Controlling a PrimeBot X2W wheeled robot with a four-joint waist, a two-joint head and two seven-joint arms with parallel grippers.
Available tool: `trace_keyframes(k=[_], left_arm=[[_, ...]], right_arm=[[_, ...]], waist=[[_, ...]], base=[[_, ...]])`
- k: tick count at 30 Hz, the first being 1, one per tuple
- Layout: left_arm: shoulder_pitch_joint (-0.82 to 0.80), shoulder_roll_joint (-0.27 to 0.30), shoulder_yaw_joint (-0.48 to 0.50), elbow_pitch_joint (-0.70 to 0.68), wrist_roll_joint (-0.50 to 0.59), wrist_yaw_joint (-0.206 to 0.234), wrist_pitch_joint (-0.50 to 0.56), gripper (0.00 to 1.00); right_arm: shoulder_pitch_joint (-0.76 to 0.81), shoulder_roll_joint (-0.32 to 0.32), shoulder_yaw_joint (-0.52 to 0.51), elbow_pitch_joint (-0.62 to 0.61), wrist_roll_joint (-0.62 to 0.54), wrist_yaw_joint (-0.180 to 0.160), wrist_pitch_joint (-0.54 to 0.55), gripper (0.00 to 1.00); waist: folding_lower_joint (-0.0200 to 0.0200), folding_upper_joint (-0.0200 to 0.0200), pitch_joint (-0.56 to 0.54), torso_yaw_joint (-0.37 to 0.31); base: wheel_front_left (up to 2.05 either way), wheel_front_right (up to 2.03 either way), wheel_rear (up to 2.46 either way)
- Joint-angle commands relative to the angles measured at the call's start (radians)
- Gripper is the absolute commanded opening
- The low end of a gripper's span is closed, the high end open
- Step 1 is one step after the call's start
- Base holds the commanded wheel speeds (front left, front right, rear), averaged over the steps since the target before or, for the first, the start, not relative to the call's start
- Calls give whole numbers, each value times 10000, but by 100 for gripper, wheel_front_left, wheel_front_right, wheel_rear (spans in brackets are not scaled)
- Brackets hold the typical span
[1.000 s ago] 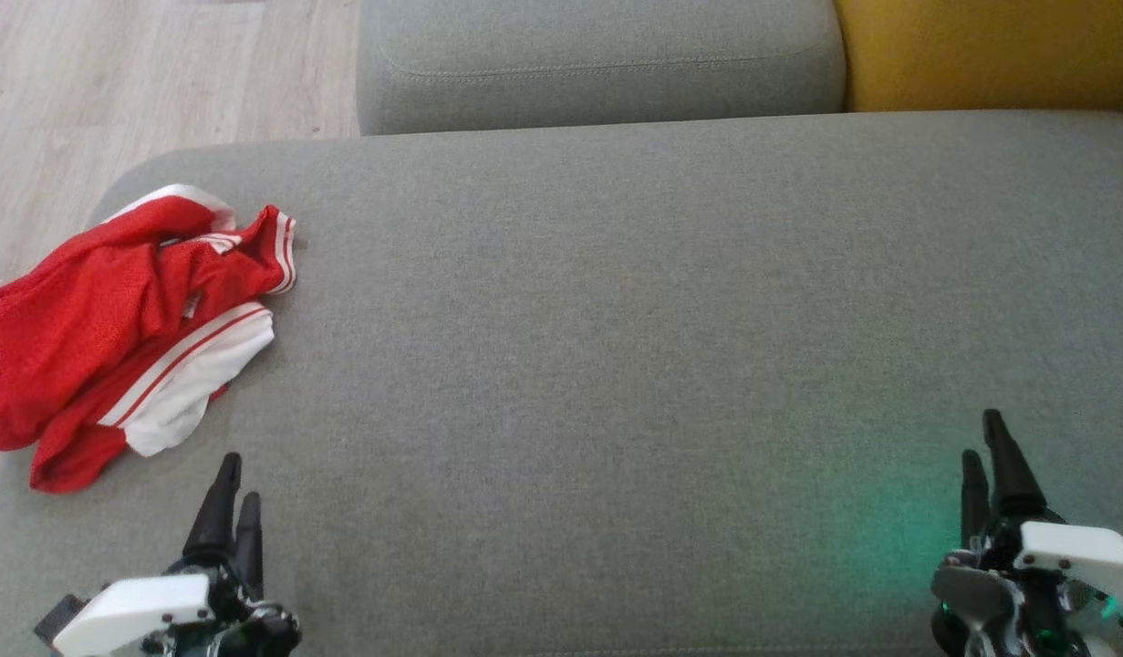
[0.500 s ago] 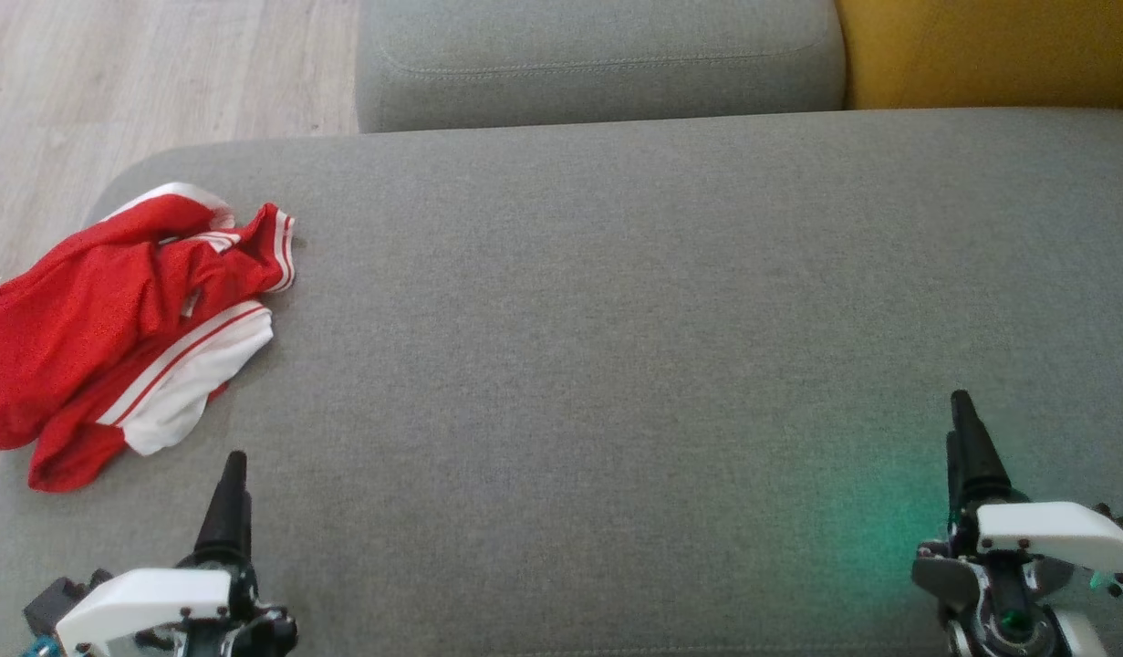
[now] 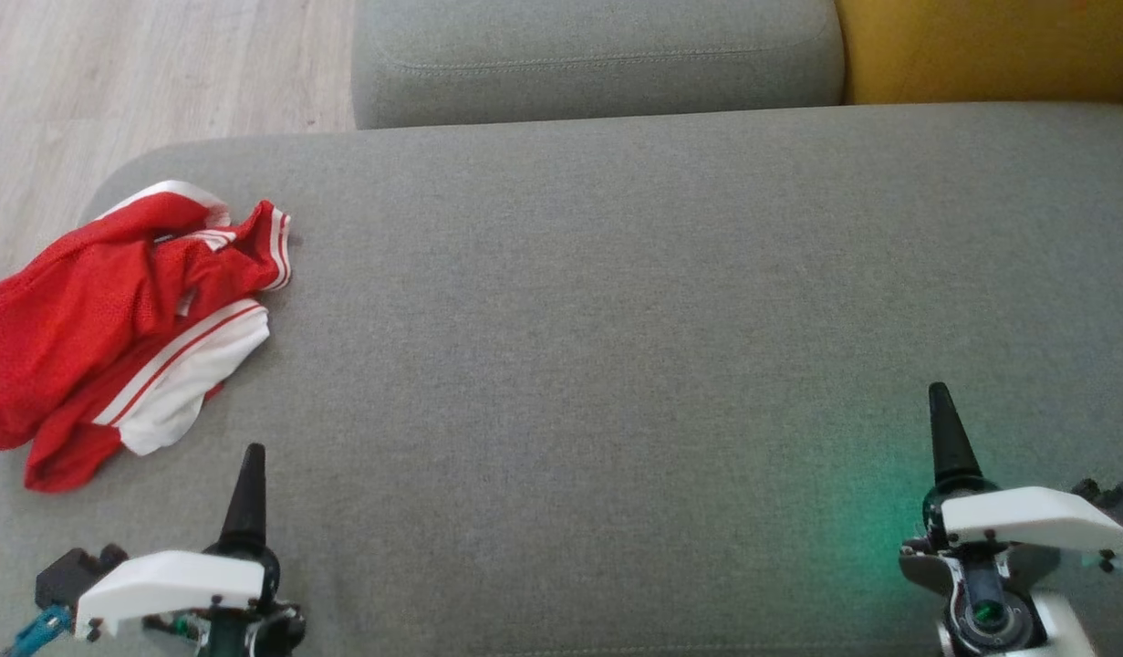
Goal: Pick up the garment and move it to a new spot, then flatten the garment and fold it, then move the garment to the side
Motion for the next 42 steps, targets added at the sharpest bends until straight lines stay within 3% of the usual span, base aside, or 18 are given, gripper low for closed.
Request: trace_keyframes(k=[1,20,42], left_arm=[[-587,151,95,-357,343,64,-113,100],[-654,237,-53,-320,2654,677,-669,100],[-506,306,-71,-743,5267,1006,-1283,100]], right_arm=[[-575,-71,122,-247,-357,24,-162,100],[-828,-34,461,-17,-2890,36,-722,100],[-1093,-39,829,-29,-5530,49,-1341,100]], waist=[[0,0,4,0],[0,0,10,-22],[0,0,34,-123]], base=[[0,0,0],[0,0,0],[0,0,0]])
